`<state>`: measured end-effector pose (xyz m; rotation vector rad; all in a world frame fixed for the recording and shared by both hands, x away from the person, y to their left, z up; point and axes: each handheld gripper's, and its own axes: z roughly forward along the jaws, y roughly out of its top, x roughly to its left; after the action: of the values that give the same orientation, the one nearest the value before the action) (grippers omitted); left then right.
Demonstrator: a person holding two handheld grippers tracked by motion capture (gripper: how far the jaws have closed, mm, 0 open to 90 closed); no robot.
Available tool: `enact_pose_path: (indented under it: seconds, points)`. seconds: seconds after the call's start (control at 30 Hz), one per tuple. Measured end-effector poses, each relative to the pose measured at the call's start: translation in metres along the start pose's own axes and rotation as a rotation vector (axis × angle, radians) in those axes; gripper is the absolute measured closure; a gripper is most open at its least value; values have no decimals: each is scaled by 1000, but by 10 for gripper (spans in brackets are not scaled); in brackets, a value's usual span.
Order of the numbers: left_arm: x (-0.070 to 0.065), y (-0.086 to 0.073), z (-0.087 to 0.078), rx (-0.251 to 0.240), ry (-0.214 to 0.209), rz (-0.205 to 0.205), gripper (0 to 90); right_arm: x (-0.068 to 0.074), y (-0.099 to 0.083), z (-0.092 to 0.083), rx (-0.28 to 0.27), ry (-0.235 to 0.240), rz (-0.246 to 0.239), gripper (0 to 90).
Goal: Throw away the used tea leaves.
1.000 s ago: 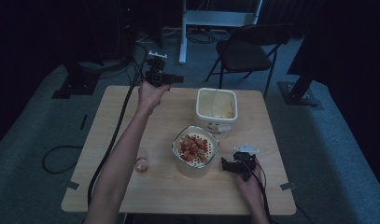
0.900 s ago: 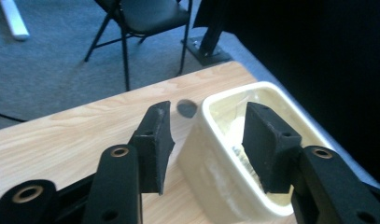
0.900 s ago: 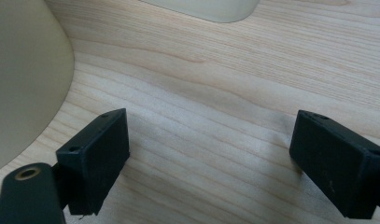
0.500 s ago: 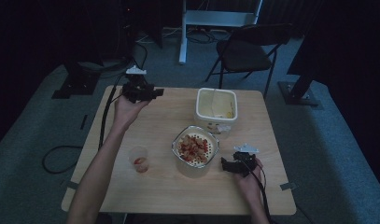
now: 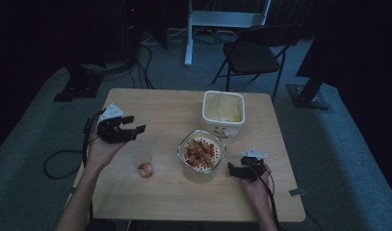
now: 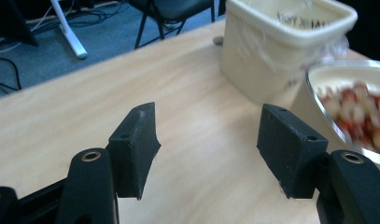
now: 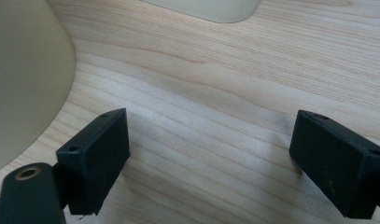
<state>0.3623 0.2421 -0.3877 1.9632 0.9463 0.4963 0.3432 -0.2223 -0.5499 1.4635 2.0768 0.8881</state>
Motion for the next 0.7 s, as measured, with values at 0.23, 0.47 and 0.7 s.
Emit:
enact_pose_path:
  seconds: [0.23, 0.47, 0.7]
  points:
    - [-8, -55, -18, -62, -28, -11, 383, 1, -1, -1, 2, 9, -8, 117]
    - [-33, -92, -29, -101, -71, -27, 280, 1, -1, -1, 2, 10, -10, 117]
    - [-45, -124, -15, -53, -50, -28, 189, 1, -1, -2, 2, 11, -11, 117]
